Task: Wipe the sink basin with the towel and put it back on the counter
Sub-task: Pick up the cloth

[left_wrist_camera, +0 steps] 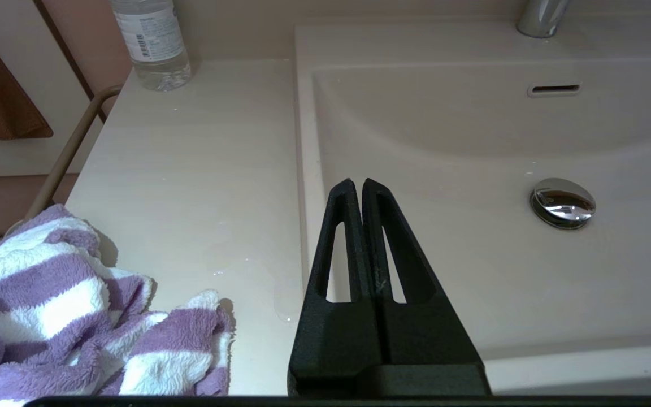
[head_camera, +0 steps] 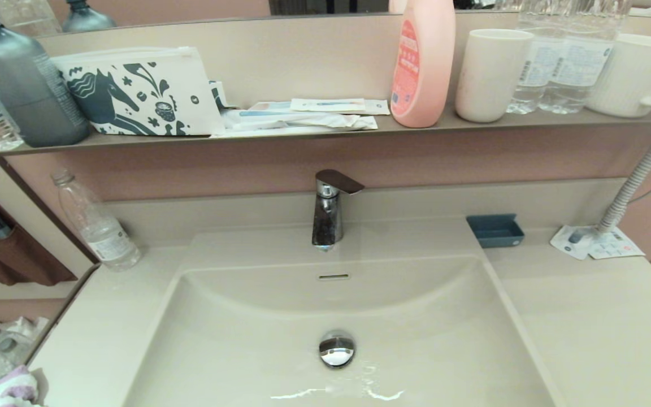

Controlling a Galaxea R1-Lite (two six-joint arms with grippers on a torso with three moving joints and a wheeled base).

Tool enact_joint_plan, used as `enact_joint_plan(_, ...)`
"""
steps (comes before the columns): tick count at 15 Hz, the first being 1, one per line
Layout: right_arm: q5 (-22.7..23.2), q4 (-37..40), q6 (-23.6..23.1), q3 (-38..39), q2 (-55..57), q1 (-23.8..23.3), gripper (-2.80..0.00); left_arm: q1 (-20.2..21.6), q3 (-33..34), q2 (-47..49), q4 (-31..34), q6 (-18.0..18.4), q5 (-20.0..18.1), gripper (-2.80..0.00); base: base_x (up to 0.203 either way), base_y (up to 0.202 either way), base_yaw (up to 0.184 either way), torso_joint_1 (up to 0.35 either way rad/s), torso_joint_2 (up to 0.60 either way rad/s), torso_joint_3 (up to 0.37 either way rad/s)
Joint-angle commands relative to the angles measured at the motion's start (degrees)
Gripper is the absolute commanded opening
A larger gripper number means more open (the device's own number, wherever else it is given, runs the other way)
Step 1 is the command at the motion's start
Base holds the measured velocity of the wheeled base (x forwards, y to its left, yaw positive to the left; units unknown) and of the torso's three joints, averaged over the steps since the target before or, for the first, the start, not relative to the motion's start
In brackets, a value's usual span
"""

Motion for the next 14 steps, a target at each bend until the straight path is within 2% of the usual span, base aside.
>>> enact_joint_plan(1, 3.3, 1.0, 0.0, 2.8, -11.0, -8.8, -2.8, 0.0, 0.0, 0.0, 0.0, 0.0, 0.0, -2.8, 0.0, 0.0, 0.0, 0.0, 0.0, 0.0)
enact_joint_plan(4, 7.7, 6.8, 0.0, 8.4, -22.1, -11.0, -2.8, 0.0, 0.0, 0.0, 0.0, 0.0, 0.0, -2.8, 0.0, 0.0, 0.0, 0.0, 0.0, 0.0)
enact_joint_plan(9, 15.2, 20.0, 0.2, 17.2, -39.3, -11.0, -2.8, 0.0, 0.0, 0.0, 0.1, 0.0, 0.0, -2.8, 0.0, 0.0, 0.0, 0.0, 0.0, 0.0)
enact_joint_plan(11, 18.5, 22.0, 0.7, 22.1, -45.7, -10.5, -2.8, 0.0, 0.0, 0.0, 0.0, 0.0, 0.0, -2.8, 0.0, 0.0, 0.0, 0.0, 0.0, 0.0)
enact_joint_plan(14, 21.0, 22.4, 1.0, 27.8, -50.0, -9.2, -2.8, 0.0, 0.0, 0.0, 0.0, 0.0, 0.0, -2.8, 0.0, 0.0, 0.0, 0.0, 0.0, 0.0)
